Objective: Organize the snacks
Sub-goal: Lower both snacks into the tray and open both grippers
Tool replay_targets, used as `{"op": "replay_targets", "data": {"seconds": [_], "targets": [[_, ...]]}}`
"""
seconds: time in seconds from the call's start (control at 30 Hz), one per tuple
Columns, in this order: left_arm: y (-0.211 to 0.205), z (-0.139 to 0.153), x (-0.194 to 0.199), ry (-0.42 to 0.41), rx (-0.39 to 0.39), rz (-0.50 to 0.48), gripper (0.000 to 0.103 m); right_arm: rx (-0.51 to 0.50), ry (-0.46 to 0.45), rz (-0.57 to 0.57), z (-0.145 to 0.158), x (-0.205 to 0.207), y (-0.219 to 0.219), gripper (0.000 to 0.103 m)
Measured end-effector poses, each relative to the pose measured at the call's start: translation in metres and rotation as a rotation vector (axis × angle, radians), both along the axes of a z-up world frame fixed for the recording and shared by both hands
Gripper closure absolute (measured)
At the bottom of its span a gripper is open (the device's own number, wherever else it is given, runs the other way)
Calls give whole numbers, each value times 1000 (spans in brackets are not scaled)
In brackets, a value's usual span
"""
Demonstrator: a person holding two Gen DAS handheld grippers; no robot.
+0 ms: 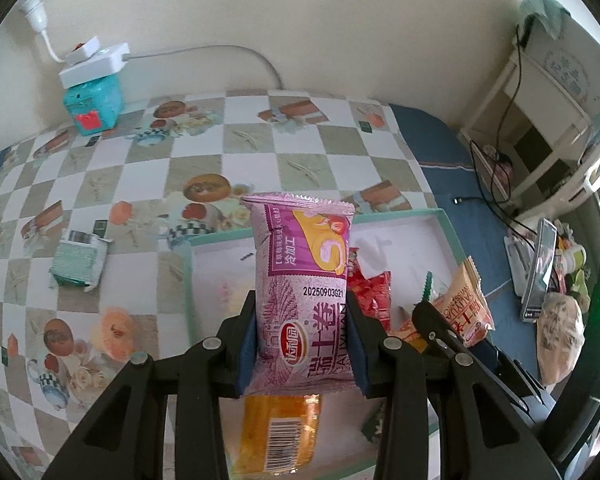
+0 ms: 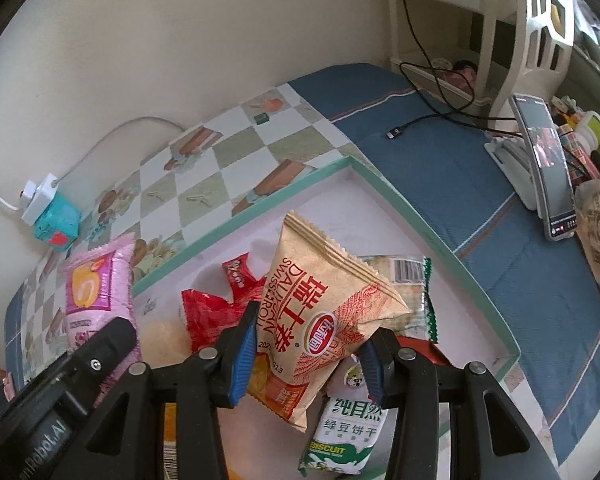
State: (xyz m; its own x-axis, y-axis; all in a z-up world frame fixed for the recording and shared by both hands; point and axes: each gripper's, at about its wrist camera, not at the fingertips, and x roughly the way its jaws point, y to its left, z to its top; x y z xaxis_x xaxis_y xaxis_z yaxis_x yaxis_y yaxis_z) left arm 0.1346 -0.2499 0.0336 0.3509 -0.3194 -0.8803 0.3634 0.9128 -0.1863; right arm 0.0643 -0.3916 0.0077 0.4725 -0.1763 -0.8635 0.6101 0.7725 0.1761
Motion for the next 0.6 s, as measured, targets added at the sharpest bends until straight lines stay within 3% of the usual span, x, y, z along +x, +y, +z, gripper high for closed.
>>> {"op": "replay_targets", "data": {"seconds": [0.3,0.6], "targets": [[1,-4,4,34,-17,1,61,14,7,-21,-1,-3,-6,53],[5,-2,6,50,-32,5,50,16,15,-28,0,-4,-8,49]]}}
